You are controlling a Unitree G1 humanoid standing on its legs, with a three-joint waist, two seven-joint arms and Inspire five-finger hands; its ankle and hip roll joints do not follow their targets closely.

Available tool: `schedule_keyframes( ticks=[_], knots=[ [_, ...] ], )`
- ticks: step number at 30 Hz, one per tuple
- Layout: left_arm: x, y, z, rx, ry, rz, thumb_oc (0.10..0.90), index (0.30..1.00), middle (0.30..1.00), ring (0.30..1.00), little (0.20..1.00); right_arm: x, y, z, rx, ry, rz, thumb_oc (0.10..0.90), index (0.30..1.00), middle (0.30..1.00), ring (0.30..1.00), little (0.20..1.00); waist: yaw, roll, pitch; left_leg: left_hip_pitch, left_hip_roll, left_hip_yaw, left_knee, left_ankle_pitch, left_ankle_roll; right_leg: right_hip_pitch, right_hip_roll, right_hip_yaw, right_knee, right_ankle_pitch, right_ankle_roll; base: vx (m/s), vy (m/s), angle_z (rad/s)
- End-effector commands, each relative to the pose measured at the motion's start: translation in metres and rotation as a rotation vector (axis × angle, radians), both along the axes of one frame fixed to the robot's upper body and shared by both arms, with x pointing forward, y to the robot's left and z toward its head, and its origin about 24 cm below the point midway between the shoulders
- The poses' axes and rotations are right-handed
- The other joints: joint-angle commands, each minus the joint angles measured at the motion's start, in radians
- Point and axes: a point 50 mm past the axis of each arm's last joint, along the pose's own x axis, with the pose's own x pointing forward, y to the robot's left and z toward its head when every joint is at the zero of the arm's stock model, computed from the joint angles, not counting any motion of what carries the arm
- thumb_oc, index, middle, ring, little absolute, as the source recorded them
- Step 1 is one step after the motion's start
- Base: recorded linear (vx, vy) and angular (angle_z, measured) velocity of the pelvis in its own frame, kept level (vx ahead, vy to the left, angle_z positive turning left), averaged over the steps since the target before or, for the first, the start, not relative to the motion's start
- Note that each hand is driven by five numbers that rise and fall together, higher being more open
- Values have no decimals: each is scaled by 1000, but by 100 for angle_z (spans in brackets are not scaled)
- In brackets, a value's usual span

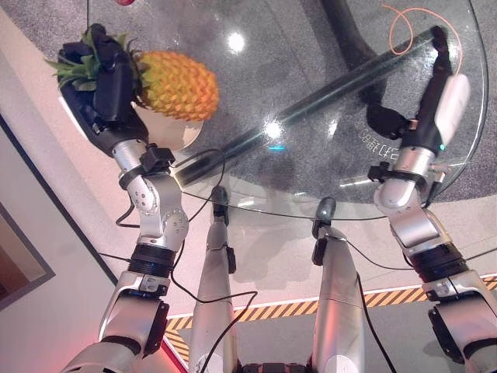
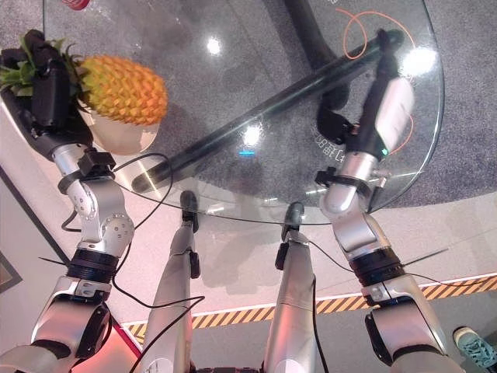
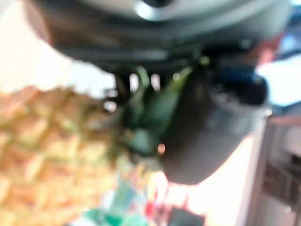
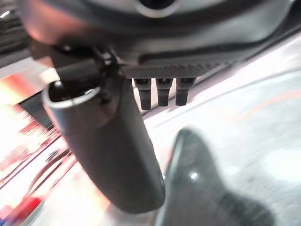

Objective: Pick up the fruit to the plate

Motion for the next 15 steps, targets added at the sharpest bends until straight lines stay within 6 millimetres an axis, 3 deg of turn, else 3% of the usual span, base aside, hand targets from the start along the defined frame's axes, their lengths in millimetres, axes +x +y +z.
schedule_keyframes(
  ticks=[1,15],
  knots=[
    [-31,14,76,131,-393,191,100,300,300,300,200,-8,-10,30,85,-219,-55,800,900,900,900,900,12,-80,-23,56,-70,52,51,-127,66,124,135,-43,-280,167,-31,0,0,0],
    [-21,42,82,19,-318,399,100,300,300,300,200,-10,-85,-27,606,-229,-310,800,900,900,900,900,8,-83,-23,49,-60,52,58,-137,54,123,138,-45,-282,156,-40,5,4,-1]
  ],
)
